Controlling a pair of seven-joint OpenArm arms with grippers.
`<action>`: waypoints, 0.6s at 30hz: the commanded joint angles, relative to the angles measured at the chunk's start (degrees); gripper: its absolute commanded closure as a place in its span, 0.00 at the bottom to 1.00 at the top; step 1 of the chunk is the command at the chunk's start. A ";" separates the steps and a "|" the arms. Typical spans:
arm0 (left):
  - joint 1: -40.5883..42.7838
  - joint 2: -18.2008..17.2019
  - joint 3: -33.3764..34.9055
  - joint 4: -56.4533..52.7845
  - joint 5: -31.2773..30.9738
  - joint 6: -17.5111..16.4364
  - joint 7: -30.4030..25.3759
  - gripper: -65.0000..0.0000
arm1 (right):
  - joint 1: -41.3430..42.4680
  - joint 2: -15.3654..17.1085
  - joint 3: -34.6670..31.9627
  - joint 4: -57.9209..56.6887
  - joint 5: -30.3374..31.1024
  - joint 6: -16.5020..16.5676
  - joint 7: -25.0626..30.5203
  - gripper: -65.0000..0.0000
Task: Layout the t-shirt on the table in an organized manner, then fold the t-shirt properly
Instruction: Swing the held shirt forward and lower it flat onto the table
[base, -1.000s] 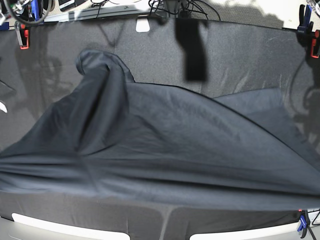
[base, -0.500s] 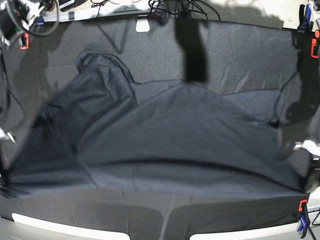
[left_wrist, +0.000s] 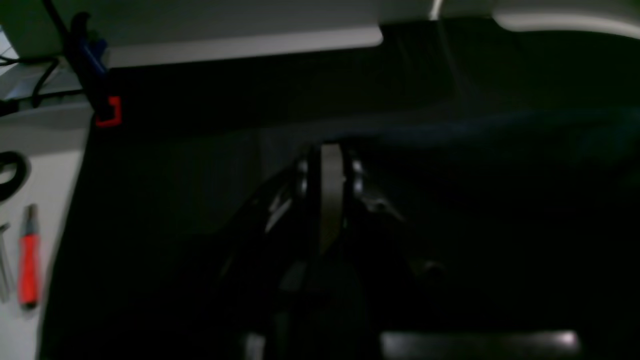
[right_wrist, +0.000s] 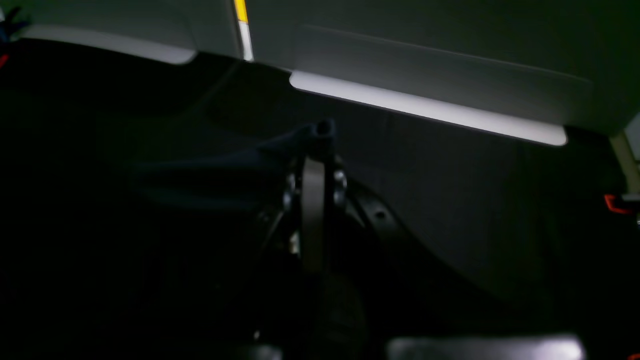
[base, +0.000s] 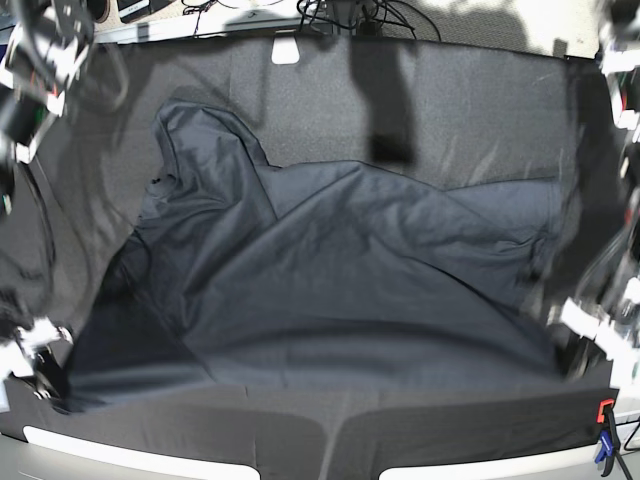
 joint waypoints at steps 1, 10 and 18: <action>-2.67 -0.31 -0.46 -0.68 -0.09 0.33 -2.32 1.00 | 3.06 1.07 -0.52 -0.61 0.11 -0.10 2.43 1.00; -15.26 4.26 0.20 -21.53 0.37 -5.70 -7.06 1.00 | 14.95 0.96 -3.98 -17.03 -2.82 -0.10 3.82 1.00; -23.65 8.48 0.20 -37.20 11.87 -6.12 -13.81 1.00 | 21.51 -1.22 -4.00 -25.16 -7.15 -0.10 6.01 1.00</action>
